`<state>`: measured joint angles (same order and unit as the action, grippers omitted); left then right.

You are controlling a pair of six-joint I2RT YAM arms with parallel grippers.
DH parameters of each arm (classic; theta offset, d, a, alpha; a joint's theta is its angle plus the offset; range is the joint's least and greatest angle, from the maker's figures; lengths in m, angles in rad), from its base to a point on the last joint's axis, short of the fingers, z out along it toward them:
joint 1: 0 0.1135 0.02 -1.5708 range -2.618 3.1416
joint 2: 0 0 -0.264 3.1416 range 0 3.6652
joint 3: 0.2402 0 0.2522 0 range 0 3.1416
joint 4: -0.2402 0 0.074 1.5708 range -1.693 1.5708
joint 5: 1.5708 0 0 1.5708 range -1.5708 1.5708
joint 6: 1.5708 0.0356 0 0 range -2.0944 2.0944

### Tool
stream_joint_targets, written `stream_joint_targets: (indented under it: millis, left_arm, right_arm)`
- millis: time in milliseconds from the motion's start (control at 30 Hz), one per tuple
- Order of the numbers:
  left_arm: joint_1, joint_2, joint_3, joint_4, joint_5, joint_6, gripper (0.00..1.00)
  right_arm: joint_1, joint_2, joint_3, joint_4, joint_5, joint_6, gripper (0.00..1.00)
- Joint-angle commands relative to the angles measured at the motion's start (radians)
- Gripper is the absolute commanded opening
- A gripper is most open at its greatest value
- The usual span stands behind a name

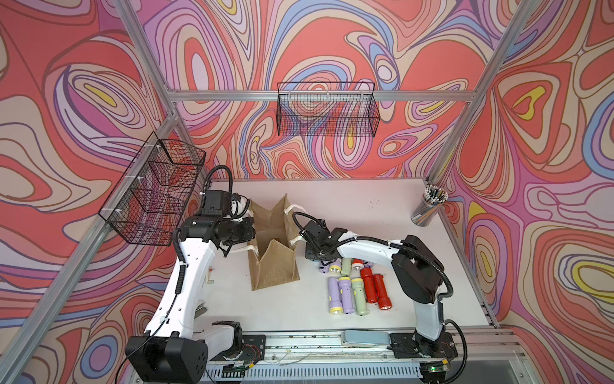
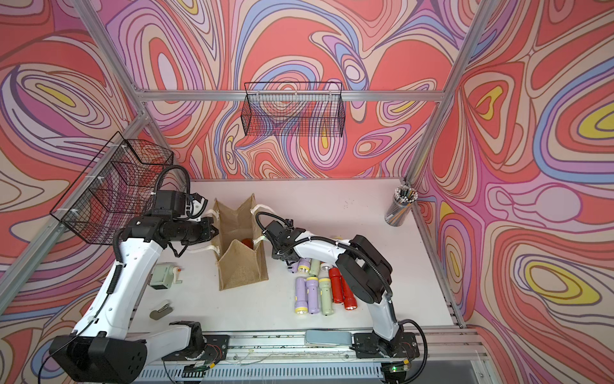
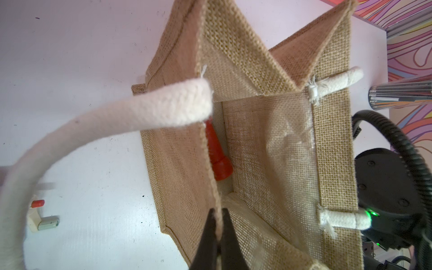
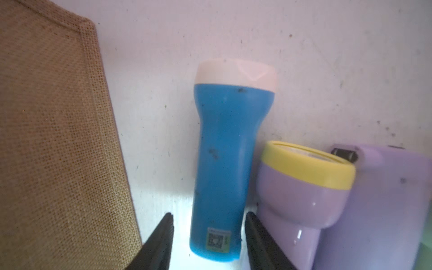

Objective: Put the flashlights into the tote bags
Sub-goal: Pick up the flashlight from the center of the board.

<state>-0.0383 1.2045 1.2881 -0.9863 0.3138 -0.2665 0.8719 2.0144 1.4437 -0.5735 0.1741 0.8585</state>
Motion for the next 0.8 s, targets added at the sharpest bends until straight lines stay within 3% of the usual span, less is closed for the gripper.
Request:
stream_joint_targets:
  millis: [0, 767]
  left_arm:
    - [0.006, -0.015, -0.003, 0.026, 0.011, -0.007, 0.00]
    - [0.006, -0.013, -0.019, 0.041, 0.019, -0.013, 0.00]
  right_arm:
    - [-0.002, 0.034, 0.035, -0.059, 0.018, 0.020, 0.53]
    - [-0.002, 0.144, 0.119, -0.141, 0.009, 0.013, 0.51]
